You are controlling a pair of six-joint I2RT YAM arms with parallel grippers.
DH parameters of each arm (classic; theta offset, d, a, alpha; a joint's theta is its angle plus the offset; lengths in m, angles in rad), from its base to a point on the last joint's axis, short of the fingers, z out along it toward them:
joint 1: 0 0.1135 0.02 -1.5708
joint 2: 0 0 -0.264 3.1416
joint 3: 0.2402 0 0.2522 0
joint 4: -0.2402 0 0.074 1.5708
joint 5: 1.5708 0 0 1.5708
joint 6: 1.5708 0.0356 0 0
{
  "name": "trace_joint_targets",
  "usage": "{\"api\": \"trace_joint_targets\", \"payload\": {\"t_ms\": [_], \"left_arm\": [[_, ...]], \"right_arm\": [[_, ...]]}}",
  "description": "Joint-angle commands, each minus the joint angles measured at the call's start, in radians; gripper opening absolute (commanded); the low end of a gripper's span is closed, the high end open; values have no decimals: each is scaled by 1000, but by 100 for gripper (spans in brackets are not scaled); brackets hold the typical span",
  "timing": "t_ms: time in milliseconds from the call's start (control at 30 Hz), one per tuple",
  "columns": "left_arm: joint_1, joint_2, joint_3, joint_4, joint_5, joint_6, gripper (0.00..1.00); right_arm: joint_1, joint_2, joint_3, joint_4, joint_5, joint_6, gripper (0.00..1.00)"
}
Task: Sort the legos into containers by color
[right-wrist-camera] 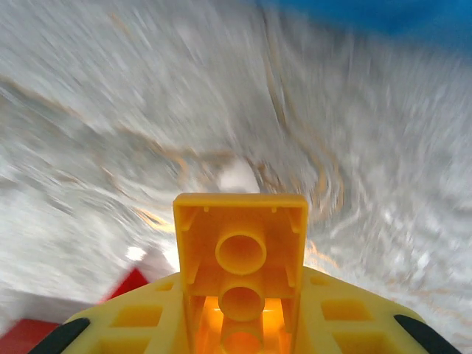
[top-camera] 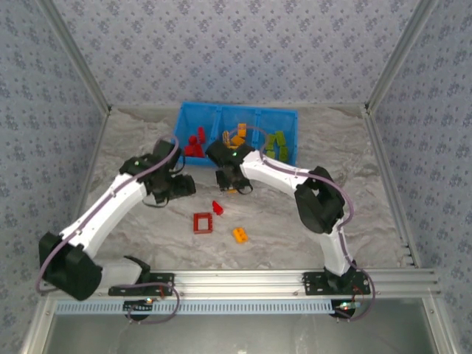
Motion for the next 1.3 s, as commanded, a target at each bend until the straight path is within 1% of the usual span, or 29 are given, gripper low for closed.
{"api": "trace_joint_targets", "payload": {"t_ms": [0,33,167,300,400,633,767,867,900,1000,1067,1133,1267], "left_arm": [[-38,-62,-84,-11,72,-40,71],[-43,-74,-111,-7,80,-48,71],[-73,-100,-197,34,111,-68,71],[-120,-81,-233,70,101,-65,72],[-151,-43,-244,90,90,-69,73],[-234,53,-213,130,56,-79,74],[-272,97,-193,126,34,-74,76],[-279,122,-196,127,28,-77,79],[-280,131,-195,131,24,-75,84],[-280,172,-177,135,7,-64,85],[-280,205,-161,139,-10,-60,85],[-279,245,-145,150,-10,-56,85],[-278,322,-127,200,2,-59,83]], "right_arm": [[-68,-3,131,-47,33,-97,32],[-87,21,168,-46,25,-111,32],[-163,182,420,-62,-21,-150,32],[-206,346,660,-87,-48,-193,32],[-219,435,767,-109,-38,-216,33],[-253,479,748,79,-40,-255,35],[-275,547,821,95,-34,-242,37],[-284,595,866,105,-23,-245,39],[-286,605,872,111,-23,-244,39],[-289,629,878,136,-13,-248,40],[-291,641,883,139,-4,-247,43],[-292,649,885,138,8,-244,47],[-298,649,890,128,10,-241,48]]}}
